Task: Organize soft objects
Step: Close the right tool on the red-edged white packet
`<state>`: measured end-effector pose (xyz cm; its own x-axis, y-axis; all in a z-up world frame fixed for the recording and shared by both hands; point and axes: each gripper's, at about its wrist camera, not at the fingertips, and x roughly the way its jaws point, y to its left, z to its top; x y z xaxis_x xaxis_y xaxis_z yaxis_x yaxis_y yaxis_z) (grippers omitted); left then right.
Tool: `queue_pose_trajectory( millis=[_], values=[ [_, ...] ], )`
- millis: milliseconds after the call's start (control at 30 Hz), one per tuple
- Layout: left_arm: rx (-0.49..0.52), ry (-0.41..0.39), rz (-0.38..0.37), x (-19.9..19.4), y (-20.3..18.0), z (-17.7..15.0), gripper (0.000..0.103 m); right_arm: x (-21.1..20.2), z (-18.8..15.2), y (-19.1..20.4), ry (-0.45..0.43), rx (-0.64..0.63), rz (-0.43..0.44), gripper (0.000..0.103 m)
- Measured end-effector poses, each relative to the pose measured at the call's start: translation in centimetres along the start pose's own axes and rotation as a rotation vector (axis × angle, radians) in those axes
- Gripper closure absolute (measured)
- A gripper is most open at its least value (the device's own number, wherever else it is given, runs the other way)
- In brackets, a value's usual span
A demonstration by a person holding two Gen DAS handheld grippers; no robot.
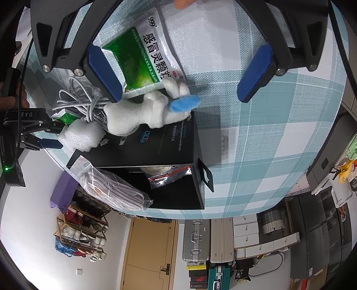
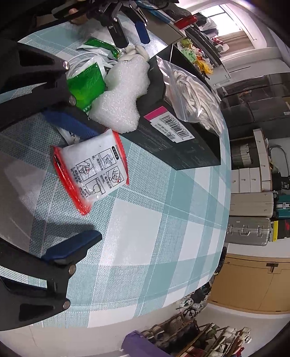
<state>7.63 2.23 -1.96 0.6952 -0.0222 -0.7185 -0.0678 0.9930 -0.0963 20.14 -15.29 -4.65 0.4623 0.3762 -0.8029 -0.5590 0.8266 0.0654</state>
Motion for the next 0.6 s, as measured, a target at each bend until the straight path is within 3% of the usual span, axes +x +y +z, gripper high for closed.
queue_pose_trajectory(
  millis=[100, 200, 567, 600],
  values=[
    [-0.001, 0.002, 0.0, 0.1, 0.0, 0.0, 0.0, -0.1, 0.1, 0.0, -0.009, -0.007, 0.005, 0.037],
    [0.0, -0.003, 0.007, 0.0, 0.0, -0.1, 0.0, -0.2, -0.1, -0.1, -0.008, -0.005, 0.026, 0.043],
    [0.017, 0.011, 0.019, -0.2, -0.5, -0.2, 0.0, -1.5, -0.7, -0.8, -0.039, 0.005, 0.009, 0.048],
    [0.019, 0.015, 0.02, -0.2, -0.6, -0.2, 0.0, -1.7, -0.7, -0.8, -0.045, 0.003, 0.006, 0.059]
  ],
)
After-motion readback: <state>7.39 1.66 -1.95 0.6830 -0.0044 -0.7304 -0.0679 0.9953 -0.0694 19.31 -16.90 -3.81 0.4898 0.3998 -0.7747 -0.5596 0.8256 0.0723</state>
